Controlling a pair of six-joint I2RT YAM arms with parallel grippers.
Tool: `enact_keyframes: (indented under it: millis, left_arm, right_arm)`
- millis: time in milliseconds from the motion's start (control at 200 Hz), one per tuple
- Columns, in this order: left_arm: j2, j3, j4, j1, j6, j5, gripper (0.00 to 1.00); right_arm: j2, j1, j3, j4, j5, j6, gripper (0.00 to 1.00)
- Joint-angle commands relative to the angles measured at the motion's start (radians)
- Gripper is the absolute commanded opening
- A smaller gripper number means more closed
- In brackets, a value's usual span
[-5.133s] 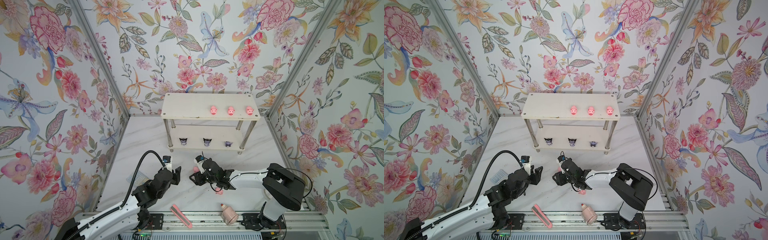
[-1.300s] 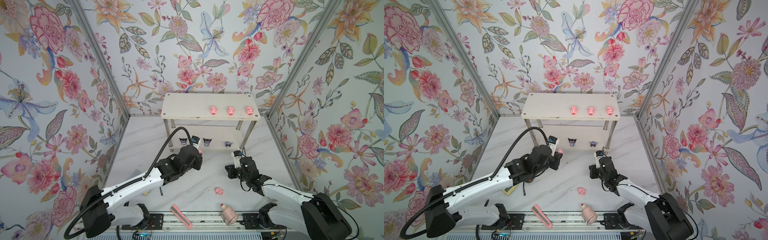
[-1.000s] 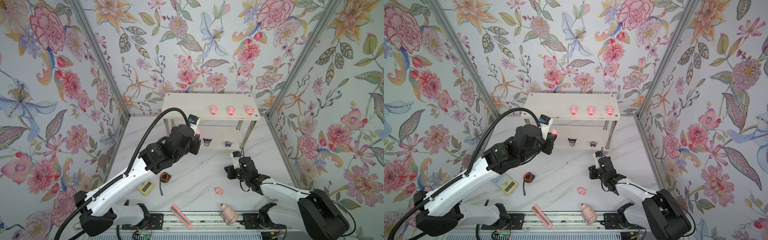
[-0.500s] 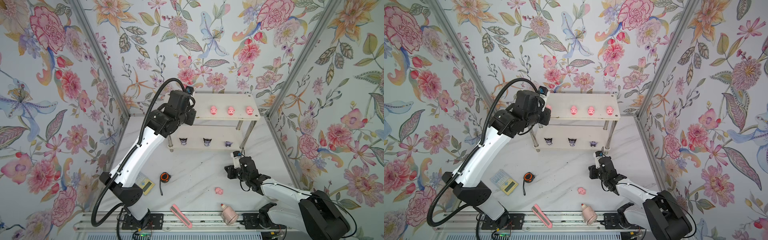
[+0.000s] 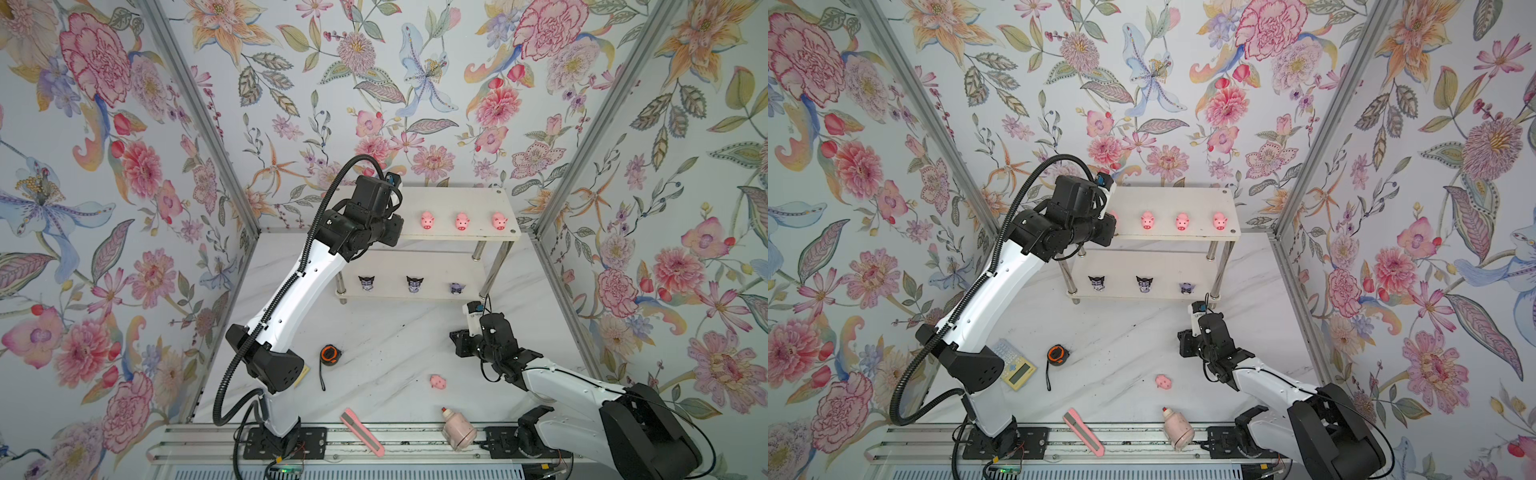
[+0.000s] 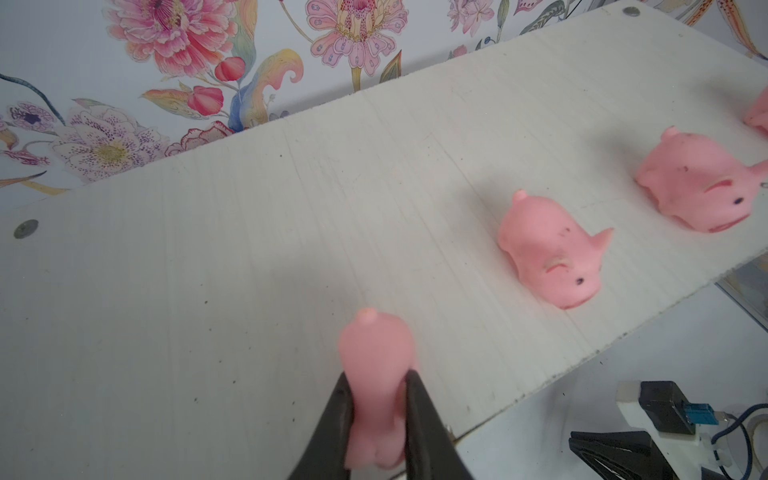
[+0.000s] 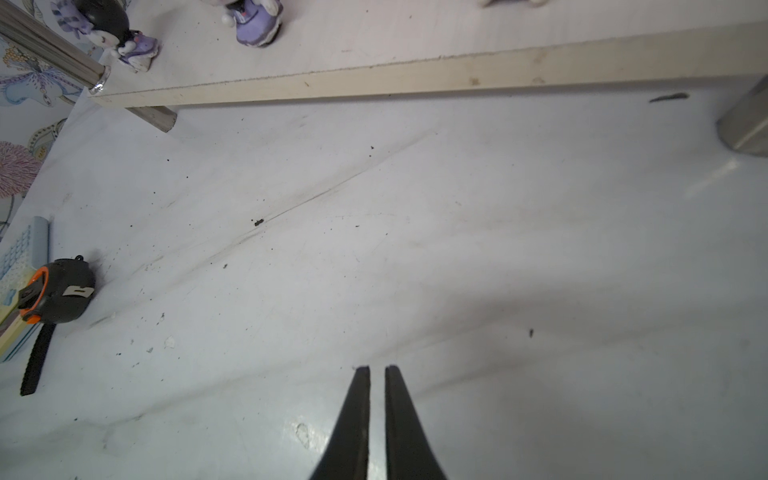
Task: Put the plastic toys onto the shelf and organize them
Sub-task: 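Lift the pink pig with the left gripper up over the upper shelf, then lower the pig beside the three pigs and open the left gripper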
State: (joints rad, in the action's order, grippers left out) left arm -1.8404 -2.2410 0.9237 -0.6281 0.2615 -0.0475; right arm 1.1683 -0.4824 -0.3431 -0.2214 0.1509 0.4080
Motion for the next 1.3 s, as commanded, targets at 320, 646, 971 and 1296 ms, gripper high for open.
enact_keyframes:
  millis: [320,646,971,1296]
  left_arm:
    - [-0.06,-0.046,0.027,0.013,0.025,0.02,0.39]
    - [-0.054,-0.048,0.032,0.015,0.028,-0.029,0.35]
    - [-0.033,-0.045,0.041,0.016,0.025,-0.122,0.29]
    - [-0.037,-0.04,0.057,0.024,0.03,-0.109,0.3]
  right_arm:
    - [-0.018,0.007,-0.013,0.019,0.013,0.011,0.13]
    - [-0.018,0.011,-0.013,0.02,0.016,0.012,0.13]
    - [-0.02,0.012,-0.014,0.021,0.019,0.014,0.14]
    - [-0.019,0.012,-0.013,0.02,0.024,0.016,0.14]
